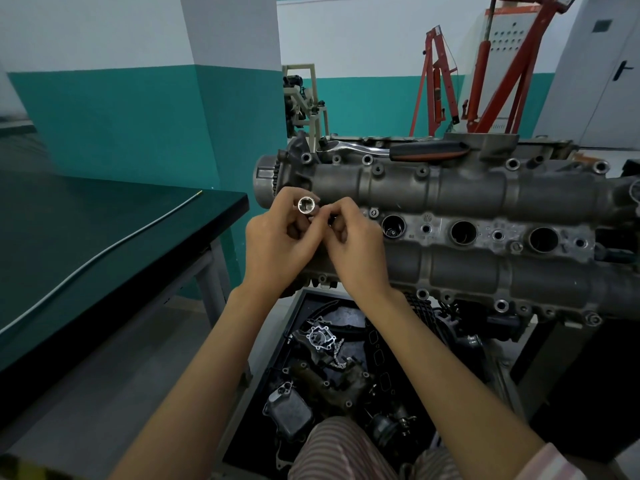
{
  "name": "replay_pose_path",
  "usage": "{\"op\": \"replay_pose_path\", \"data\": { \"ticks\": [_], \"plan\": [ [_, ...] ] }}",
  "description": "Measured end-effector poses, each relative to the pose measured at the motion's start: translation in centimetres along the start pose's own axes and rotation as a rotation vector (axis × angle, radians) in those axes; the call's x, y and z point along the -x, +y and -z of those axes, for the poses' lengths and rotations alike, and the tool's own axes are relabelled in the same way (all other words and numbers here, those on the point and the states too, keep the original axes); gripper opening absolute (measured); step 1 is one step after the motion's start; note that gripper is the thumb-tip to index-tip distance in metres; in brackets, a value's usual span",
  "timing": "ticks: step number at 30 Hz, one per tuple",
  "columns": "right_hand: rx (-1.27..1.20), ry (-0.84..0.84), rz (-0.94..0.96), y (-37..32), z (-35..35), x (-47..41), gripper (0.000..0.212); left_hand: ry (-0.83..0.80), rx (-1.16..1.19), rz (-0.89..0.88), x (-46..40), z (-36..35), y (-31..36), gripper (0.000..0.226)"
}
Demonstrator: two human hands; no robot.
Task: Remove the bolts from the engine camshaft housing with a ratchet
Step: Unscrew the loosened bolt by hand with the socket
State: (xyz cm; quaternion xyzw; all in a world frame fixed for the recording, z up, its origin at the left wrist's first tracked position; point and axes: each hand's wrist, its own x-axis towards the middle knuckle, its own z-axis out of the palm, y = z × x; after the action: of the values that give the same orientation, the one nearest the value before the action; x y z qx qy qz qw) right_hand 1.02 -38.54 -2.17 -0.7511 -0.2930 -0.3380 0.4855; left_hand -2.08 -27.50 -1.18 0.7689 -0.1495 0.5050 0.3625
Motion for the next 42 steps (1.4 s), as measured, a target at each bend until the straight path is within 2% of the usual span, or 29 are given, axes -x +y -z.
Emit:
{"op": "replay_pose_path", "data": {
  "ticks": [4,8,11,14,18,21,25,29,34,42],
  "plan": [
    [0.037,-0.021,0.032,0.16,-0.02,0.09,0.011,-0.052,-0.033,-0.052,-0.01,0.34,-0.13,0.021],
    [0.062,-0.030,0.081,0.00,0.18,0.02,0.021,0.019,-0.064,0.003,-0.20,-0.10,-0.18,0.022],
    [0.032,-0.023,0.044,-0.01,0.12,0.05,0.025,0.045,-0.061,0.023,-0.10,-0.37,-0.26,0.028],
    [0.010,-0.017,0.003,0.08,0.06,0.06,0.014,0.019,-0.049,-0.004,-0.03,-0.22,-0.20,0.030],
    [0.028,-0.042,-0.003,0.15,0.06,0.04,0.006,-0.034,-0.045,-0.056,0.03,0.13,-0.01,0.021],
    [0.033,-0.045,0.013,0.16,0.00,0.09,0.008,-0.064,-0.080,-0.063,0.01,0.24,-0.15,0.022],
    [-0.006,-0.016,-0.015,0.07,-0.08,0.06,0.020,0.014,-0.076,-0.003,-0.11,-0.26,-0.08,0.029],
    [-0.043,0.009,-0.019,0.14,-0.09,0.16,0.012,0.043,-0.079,0.018,-0.19,-0.58,0.04,0.038],
    [-0.029,-0.011,0.014,0.41,-0.08,0.20,0.004,0.002,-0.046,-0.048,0.11,-0.03,0.02,0.020],
    [0.012,0.015,0.078,0.15,-0.01,0.04,0.018,0.070,-0.044,0.026,0.01,-0.41,-0.25,0.024]
  ]
}}
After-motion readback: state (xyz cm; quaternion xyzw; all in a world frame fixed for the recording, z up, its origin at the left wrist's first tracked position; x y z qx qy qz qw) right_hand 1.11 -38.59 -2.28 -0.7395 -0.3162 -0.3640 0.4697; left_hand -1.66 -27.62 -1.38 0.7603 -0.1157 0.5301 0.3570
